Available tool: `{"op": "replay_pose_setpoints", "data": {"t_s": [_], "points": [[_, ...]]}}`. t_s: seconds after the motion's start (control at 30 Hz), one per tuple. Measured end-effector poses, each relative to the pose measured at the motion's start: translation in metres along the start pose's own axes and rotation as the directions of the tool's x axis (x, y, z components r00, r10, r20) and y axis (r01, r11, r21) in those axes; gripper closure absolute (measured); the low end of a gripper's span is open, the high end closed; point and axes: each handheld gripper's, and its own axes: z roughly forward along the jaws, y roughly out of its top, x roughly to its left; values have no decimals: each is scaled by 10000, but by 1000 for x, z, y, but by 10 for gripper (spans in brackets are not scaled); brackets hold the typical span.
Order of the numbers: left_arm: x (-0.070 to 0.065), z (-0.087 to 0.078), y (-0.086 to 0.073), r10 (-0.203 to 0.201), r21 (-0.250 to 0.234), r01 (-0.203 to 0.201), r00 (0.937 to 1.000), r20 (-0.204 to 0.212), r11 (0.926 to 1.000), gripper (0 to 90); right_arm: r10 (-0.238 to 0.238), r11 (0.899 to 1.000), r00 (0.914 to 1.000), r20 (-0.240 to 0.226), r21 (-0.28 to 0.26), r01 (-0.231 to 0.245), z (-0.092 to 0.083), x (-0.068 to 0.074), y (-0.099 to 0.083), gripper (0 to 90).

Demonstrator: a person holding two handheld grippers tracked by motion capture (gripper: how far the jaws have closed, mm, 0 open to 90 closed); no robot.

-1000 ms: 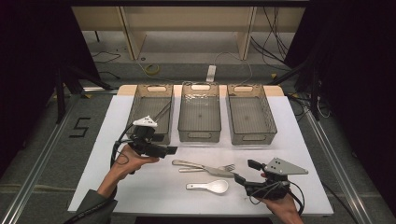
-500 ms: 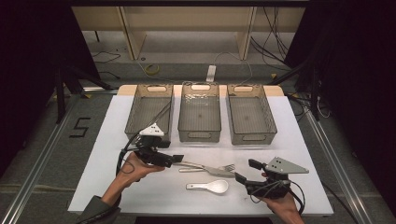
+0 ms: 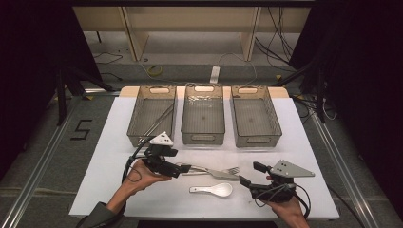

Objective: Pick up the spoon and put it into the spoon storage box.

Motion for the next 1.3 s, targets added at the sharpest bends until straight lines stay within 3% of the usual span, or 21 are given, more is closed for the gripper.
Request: {"op": "replay_pose_setpoints", "data": {"t_s": [0.23,0.47,0.83,1.07,1.17,1.3], "points": [[-7,10,0,55,314,-62,9997,229,9995,182,42,10000,10000,-14,28,-42,0,-1,0,265],[-20,25,-4,619,1066,-644,9977,262,9922,205,-79,10000,10000,21,20,79,1,1,0,265],[-40,47,-9,1323,2044,-1480,9873,882,9676,273,-134,9998,9999,52,142,134,2,3,1,265],[-44,59,-12,1829,2501,-2049,9771,1085,9463,350,-164,9997,9999,43,204,164,4,3,0,265],[-49,65,-12,2190,2721,-2440,9684,1189,9308,377,-161,9997,9999,55,189,160,3,3,1,265],[-55,70,-12,2383,2830,-2660,9626,1288,9215,405,-165,9997,9998,63,160,164,3,3,1,265]]}}
